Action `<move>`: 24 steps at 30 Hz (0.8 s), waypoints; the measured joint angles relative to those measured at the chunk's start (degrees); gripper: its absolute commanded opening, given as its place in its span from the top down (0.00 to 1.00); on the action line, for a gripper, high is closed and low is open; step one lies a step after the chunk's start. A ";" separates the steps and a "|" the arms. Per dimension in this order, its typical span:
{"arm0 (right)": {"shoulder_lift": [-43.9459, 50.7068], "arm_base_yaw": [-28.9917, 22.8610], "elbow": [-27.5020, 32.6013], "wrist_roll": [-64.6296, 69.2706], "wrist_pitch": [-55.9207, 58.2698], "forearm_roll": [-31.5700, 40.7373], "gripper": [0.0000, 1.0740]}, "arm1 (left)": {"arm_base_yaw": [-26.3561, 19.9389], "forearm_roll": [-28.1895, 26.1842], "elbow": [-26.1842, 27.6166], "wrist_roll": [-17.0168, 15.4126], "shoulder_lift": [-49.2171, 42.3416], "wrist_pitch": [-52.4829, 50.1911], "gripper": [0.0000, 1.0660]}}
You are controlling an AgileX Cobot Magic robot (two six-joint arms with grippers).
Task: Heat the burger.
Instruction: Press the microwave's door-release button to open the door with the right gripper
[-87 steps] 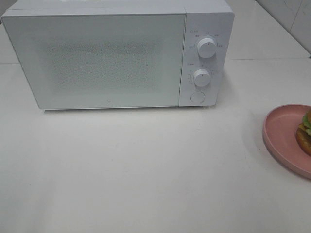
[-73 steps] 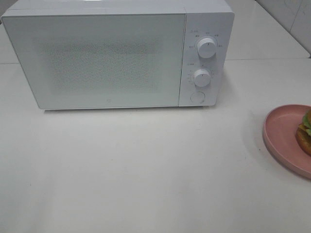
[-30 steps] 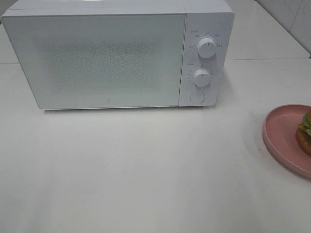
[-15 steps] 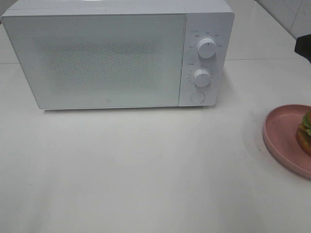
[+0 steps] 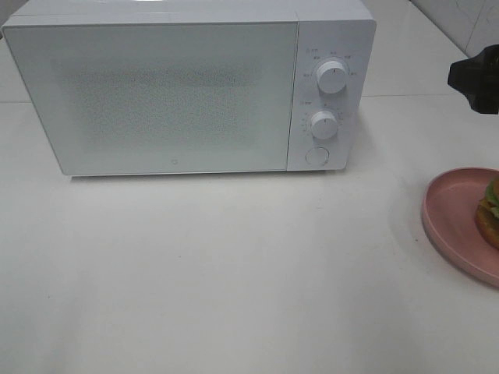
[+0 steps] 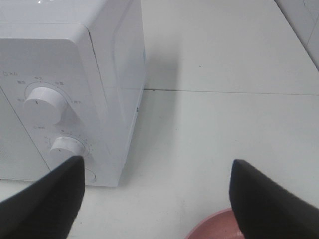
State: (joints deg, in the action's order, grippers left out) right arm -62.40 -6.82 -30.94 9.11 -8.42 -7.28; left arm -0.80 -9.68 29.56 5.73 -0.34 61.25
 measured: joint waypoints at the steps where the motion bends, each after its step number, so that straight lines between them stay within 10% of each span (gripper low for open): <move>1: -0.06 0.00 0.00 0.00 -0.40 0.06 0.29 | 0.00 0.00 0.00 0.00 0.00 0.00 0.08; 24: -12.89 -3.44 0.00 -1.43 -11.92 2.01 0.29 | 0.00 0.00 0.00 0.00 0.00 0.00 0.08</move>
State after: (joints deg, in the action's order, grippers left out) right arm -75.29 -10.26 -30.94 7.68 -20.34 -5.27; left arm -0.80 -9.68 29.56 5.73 -0.34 61.25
